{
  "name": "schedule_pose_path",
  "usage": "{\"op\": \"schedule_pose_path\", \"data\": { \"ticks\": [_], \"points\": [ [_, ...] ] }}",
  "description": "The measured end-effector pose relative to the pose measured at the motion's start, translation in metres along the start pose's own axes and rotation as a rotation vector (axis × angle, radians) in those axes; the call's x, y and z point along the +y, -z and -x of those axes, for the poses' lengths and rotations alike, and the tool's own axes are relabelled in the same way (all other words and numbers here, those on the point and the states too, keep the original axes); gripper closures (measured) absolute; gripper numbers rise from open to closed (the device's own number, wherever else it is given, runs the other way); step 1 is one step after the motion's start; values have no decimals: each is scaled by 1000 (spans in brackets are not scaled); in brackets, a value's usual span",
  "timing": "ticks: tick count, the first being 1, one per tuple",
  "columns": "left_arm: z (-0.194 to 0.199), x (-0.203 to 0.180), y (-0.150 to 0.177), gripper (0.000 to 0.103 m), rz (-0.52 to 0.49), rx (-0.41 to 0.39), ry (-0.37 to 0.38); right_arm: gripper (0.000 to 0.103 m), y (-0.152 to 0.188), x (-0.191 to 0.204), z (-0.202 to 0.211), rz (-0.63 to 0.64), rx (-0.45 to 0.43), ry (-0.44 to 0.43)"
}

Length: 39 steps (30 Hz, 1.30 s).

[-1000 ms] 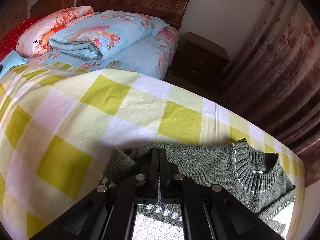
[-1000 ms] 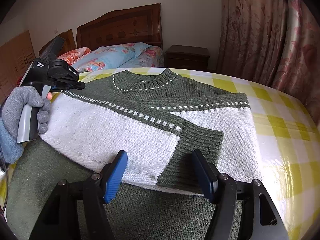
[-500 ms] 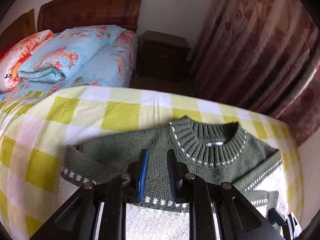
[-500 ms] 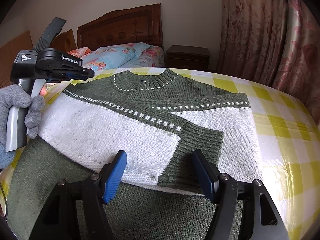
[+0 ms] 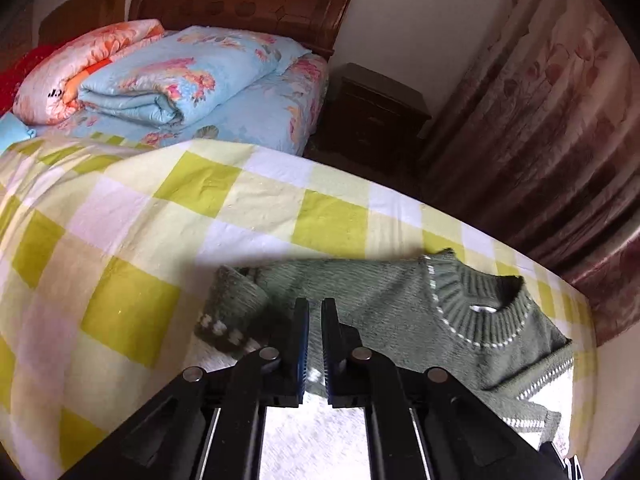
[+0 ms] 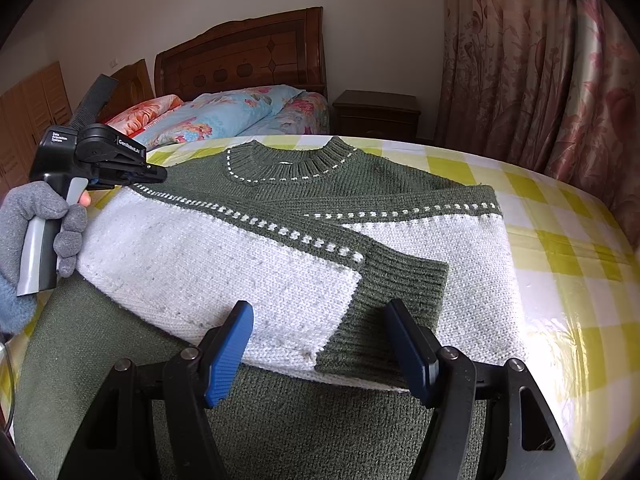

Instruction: Fold small clothes

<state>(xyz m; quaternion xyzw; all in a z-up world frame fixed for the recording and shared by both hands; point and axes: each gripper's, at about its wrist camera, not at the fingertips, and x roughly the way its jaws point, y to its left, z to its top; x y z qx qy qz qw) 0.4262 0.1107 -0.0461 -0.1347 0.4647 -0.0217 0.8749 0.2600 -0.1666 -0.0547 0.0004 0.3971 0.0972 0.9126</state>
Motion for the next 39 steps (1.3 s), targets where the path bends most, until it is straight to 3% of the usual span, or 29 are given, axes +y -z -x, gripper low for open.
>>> {"op": "schedule_pose_path", "data": {
  "ticks": [5,9,13,17,21,24,29,35,37,39],
  "points": [
    [41,-59,63,90,-197,-36,125,0,0,0,0,0,0,0],
    [32,-73,100,90,-223,15,139,0,0,0,1,-1,-1,0],
    [34,-67,116,90,-231,-91,187,0,1,-2,2,-8,-6,-7],
    [34,-63,114,90,-213,-84,217,0,0,-2,2,-2,6,-43],
    [34,-70,116,90,-245,-96,178,0,-10,0,2,24,79,-96],
    [35,-68,117,90,-243,-97,180,0,-28,-19,7,-80,52,-192],
    [34,-70,118,90,-251,-102,166,0,-76,-60,-11,-249,-1,-181],
    [35,-72,118,90,-262,-107,149,0,-111,-82,-81,-434,166,-268],
    [35,-72,119,90,-264,-108,146,0,-111,-75,-99,-421,221,-249],
    [35,-71,118,90,-262,-107,148,0,-114,-71,-106,-372,216,-225]
  ]
}}
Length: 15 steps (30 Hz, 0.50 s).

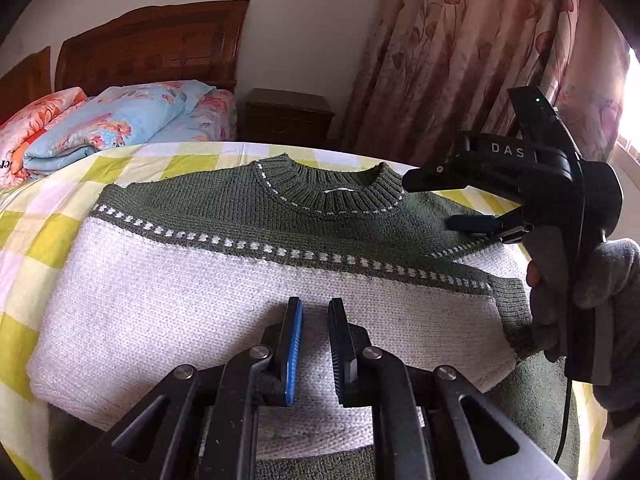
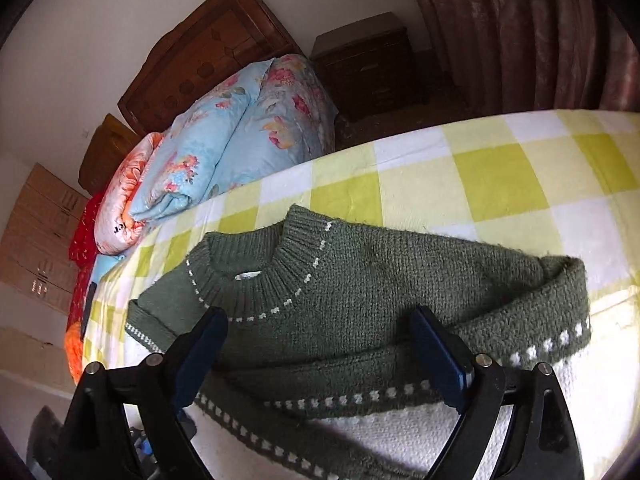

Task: Fold small clothes
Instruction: 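Press the folded sweater flat with the left tool while the right tool withdraws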

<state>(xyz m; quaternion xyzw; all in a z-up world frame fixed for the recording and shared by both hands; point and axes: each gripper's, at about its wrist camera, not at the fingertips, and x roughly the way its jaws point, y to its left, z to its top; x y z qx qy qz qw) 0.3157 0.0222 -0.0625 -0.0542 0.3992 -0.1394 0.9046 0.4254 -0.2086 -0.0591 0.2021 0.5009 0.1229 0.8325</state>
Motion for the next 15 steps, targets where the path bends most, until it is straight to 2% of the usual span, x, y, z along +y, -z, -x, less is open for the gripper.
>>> {"op": "schedule_pose_path", "data": {
  "ticks": [4,6,8,9,10,13,15],
  "points": [
    [0,0,0,90,1,-1,1,0,-7,-10,1,-35,-11,-6],
    [0,1,0,90,5,-1,4,0,-8,-24,6,-94,-56,-16],
    [1,2,1,90,10,-2,10,0,-6,-34,13,-152,-87,-65],
    [1,3,1,90,11,-1,11,0,-4,-33,17,-157,-93,-44],
    [1,3,1,90,11,-1,11,0,0,-29,24,-149,-103,-21],
    [2,4,1,90,10,-1,9,0,18,-4,53,-58,-160,-97],
    [2,4,1,90,8,-1,7,0,41,21,69,84,-184,1]
  ]
}}
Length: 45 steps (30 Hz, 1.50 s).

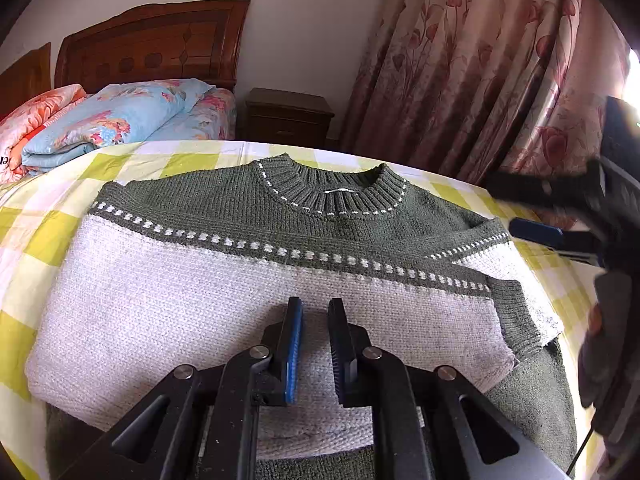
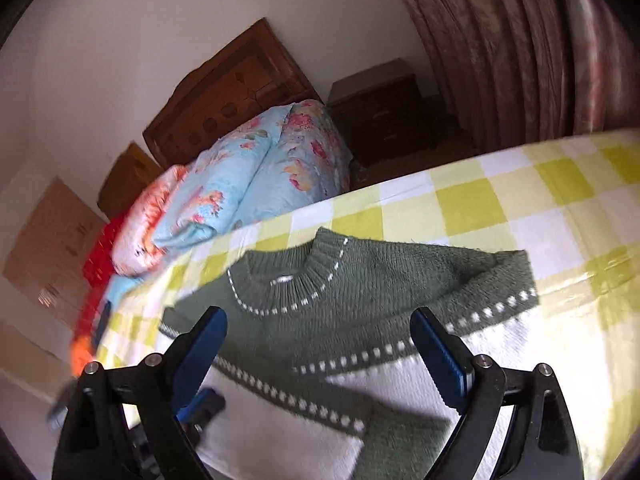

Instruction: Fold small clothes

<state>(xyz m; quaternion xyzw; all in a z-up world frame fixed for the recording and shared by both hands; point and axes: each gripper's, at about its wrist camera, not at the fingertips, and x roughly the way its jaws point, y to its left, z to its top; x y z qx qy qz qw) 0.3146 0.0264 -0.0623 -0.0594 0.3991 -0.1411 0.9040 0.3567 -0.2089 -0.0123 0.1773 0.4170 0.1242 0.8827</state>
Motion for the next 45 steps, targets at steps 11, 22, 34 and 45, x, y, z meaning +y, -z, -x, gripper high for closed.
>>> {"op": "schedule_pose_path", "data": {
  "ticks": [11,22,34,45],
  "points": [
    [-1,-5,-1,90,-12,1,-13,0,93,2,3,286,50,239],
    [-1,-4,0,90,-12,-1,-14,0,106,30,27,402,-92,182],
    [15,6,-2,90,24,1,4,0,104,23,11,358,5,153],
    [40,93,17,82,260,-47,-71,0,94,3,14,214,-20,123]
  ]
}}
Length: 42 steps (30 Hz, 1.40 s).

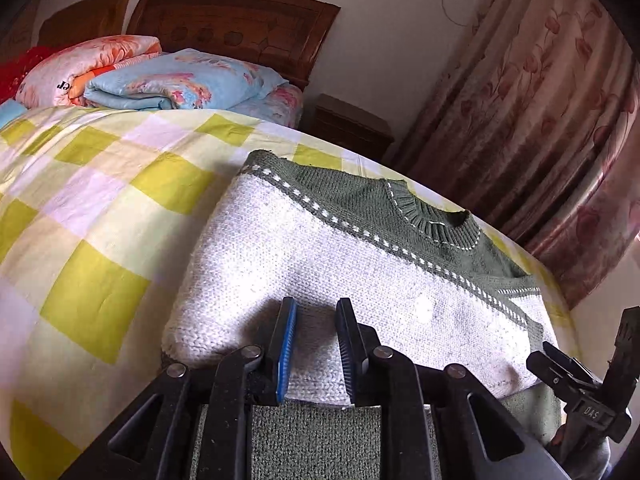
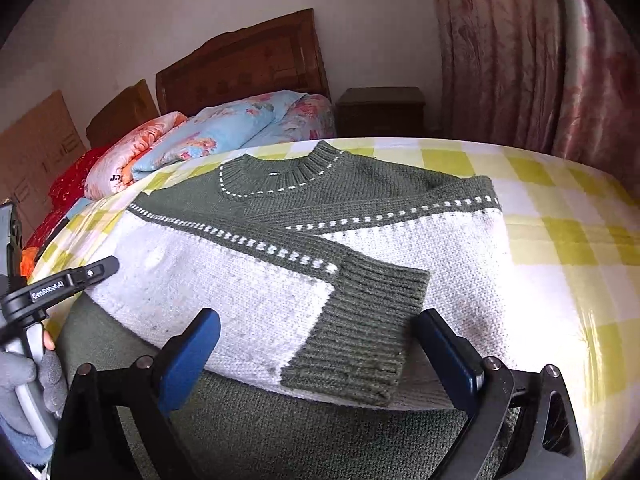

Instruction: Fold small clothes

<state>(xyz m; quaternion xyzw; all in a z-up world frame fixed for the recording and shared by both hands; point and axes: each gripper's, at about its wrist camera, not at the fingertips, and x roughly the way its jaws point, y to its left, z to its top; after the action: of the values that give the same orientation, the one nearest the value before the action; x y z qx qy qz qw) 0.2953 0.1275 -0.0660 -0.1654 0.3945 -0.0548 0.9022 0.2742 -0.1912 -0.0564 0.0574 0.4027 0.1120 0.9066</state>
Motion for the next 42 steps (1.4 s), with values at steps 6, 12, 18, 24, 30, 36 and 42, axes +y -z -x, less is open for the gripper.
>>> {"op": "schedule_pose_path", "data": {
  "ticks": [6,12,18,24,30,36,42],
  "points": [
    [1,0,1,82,-4,-7,0,0,0,-11,6,-67,-39,-1],
    [1,-1,2,82,1,-8,6,0,6,9,16,-15,1,52],
    [25,-9,6,84,-13,-68,-26,0,38,71,24,202,53,158],
    [57,-55,37,82,-142,-1,101,0,48,85,47,213,12,58],
    [34,-30,60,77,-91,80,87,0,56,34,37,88,93,84],
    [33,-27,62,77,-84,71,97,0,60,-32,64,-85,52,139],
    [35,-24,59,77,-61,73,121,0,68,-9,79,-22,35,171]
  ]
}}
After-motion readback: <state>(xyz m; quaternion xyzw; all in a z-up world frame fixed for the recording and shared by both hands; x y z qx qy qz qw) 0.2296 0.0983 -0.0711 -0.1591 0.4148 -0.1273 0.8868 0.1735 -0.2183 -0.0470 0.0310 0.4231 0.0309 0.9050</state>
